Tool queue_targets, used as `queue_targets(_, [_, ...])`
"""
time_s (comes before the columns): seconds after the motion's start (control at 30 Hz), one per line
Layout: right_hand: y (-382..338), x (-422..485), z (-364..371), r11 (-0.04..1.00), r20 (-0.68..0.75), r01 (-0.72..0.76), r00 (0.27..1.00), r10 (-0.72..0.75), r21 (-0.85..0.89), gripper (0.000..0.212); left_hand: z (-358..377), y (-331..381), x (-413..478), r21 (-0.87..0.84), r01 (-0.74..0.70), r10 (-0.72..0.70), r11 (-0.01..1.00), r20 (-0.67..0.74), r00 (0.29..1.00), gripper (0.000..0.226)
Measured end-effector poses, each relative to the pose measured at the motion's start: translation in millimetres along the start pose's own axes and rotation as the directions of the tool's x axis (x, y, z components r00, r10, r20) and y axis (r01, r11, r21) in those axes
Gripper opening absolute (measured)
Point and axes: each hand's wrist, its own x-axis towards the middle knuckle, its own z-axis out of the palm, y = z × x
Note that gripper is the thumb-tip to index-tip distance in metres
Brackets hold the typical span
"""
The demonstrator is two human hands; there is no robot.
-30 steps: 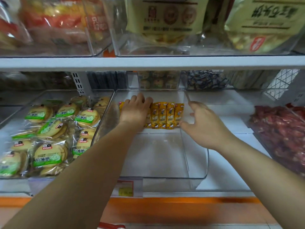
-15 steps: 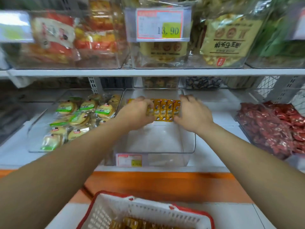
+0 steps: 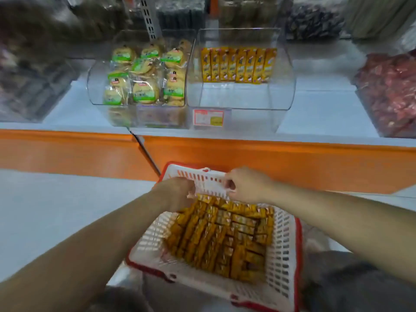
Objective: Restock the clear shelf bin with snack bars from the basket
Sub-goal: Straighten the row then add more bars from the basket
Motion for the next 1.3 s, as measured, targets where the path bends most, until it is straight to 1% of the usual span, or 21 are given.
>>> queue_targets(0.07, [14, 11, 41, 0.998, 0.099, -0.064, 0.993, 0.062, 0.014, 0.026, 30, -1, 15, -0.036, 0.086, -0.084, 0.996, 0.057, 0.995, 0.048])
queue_targets(0.13, [23, 28, 81, 0.992, 0.148, -0.103, 0.985, 0.093, 0.067, 0.046, 60, -4, 28, -0.130, 0.173, -0.169, 0.976, 0.041, 0.985, 0.052])
queue_targets(0.2, [25, 45, 117, 0.969, 0.143, -0.165, 0.980, 0.140, 0.183, 0.060, 86, -10, 42, -0.254, 0.252, -0.268, 0.934, -0.028, 0.963, 0.058])
queue_targets(0.27, [21, 68, 155, 0.930, 0.123, -0.222, 0.973, 0.194, 0.294, 0.061, 109, -23, 61, -0.365, 0.306, -0.348, 0.879, -0.052, 0.936, 0.066])
queue_targets(0.33, [14, 86, 190, 0.891, 0.090, -0.261, 0.965, 0.245, 0.372, 0.065, 129, -38, 80, -0.414, 0.331, -0.386, 0.848, -0.052, 0.921, 0.074])
queue_targets(0.4, [7, 96, 218, 0.809, 0.038, -0.337, 0.930, 0.365, 0.481, 0.063, 145, -50, 98, -0.441, 0.327, -0.378, 0.836, -0.031, 0.925, 0.080])
queue_targets(0.43, [3, 99, 230, 0.751, -0.003, -0.371, 0.896, 0.445, 0.546, 0.060, 153, -54, 106, -0.460, 0.312, -0.359, 0.832, -0.017, 0.933, 0.082])
queue_targets(0.5, [-5, 101, 247, 0.633, -0.092, -0.411, 0.789, 0.608, 0.656, 0.053, 165, -57, 122, -0.478, 0.278, -0.316, 0.833, 0.001, 0.949, 0.086])
queue_targets(0.53, [-7, 102, 254, 0.560, -0.097, -0.435, 0.723, 0.684, 0.704, 0.051, 169, -57, 128, -0.469, 0.268, -0.303, 0.841, 0.002, 0.953, 0.086])
queue_targets(0.57, [-8, 103, 260, 0.478, -0.057, -0.461, 0.673, 0.738, 0.747, 0.050, 172, -56, 134, -0.457, 0.256, -0.291, 0.852, -0.007, 0.957, 0.086])
queue_targets(0.6, [-7, 104, 265, 0.406, 0.012, -0.489, 0.650, 0.760, 0.772, 0.051, 175, -55, 139, -0.448, 0.239, -0.277, 0.861, -0.019, 0.961, 0.085])
queue_targets(0.63, [-4, 106, 268, 0.373, 0.070, -0.512, 0.654, 0.753, 0.774, 0.055, 177, -53, 142, -0.449, 0.224, -0.264, 0.865, -0.030, 0.964, 0.083])
queue_targets(0.73, [5, 112, 272, 0.421, 0.105, -0.505, 0.725, 0.681, 0.753, 0.065, 180, -54, 143, -0.479, 0.178, -0.237, 0.860, -0.064, 0.969, 0.077])
queue_targets(0.8, [8, 115, 270, 0.423, 0.095, -0.467, 0.751, 0.654, 0.777, 0.063, 179, -59, 138, -0.521, 0.140, -0.213, 0.842, -0.083, 0.973, 0.071])
queue_targets(0.87, [10, 114, 270, 0.429, 0.068, -0.445, 0.753, 0.655, 0.786, 0.057, 175, -65, 135, -0.616, 0.117, -0.200, 0.779, -0.067, 0.977, 0.065])
queue_targets(0.97, [11, 104, 269, 0.445, 0.001, -0.408, 0.738, 0.675, 0.798, 0.046, 170, -72, 132, -0.753, 0.133, -0.164, 0.644, 0.033, 0.986, 0.061])
queue_targets(1.0, [10, 100, 268, 0.446, -0.028, -0.387, 0.729, 0.684, 0.807, 0.042, 169, -73, 131, -0.764, 0.128, -0.136, 0.632, 0.053, 0.989, 0.061])
queue_targets(1.07, [9, 94, 265, 0.431, -0.075, -0.340, 0.707, 0.703, 0.836, 0.035, 167, -73, 131, -0.744, 0.089, -0.086, 0.662, 0.043, 0.995, 0.064])
queue_targets(1.13, [11, 88, 259, 0.442, -0.101, -0.311, 0.713, 0.694, 0.841, 0.030, 164, -73, 132, -0.730, 0.047, -0.051, 0.681, 0.017, 0.999, 0.070])
queue_targets(1.23, [20, 80, 245, 0.541, -0.134, -0.303, 0.769, 0.625, 0.784, 0.024, 160, -76, 138, -0.704, 0.054, -0.045, 0.708, 0.032, 0.998, 0.082])
queue_targets(1.3, [30, 78, 234, 0.592, -0.136, -0.308, 0.799, 0.586, 0.745, 0.027, 160, -74, 145, -0.603, 0.051, -0.040, 0.796, 0.032, 0.999, 0.086])
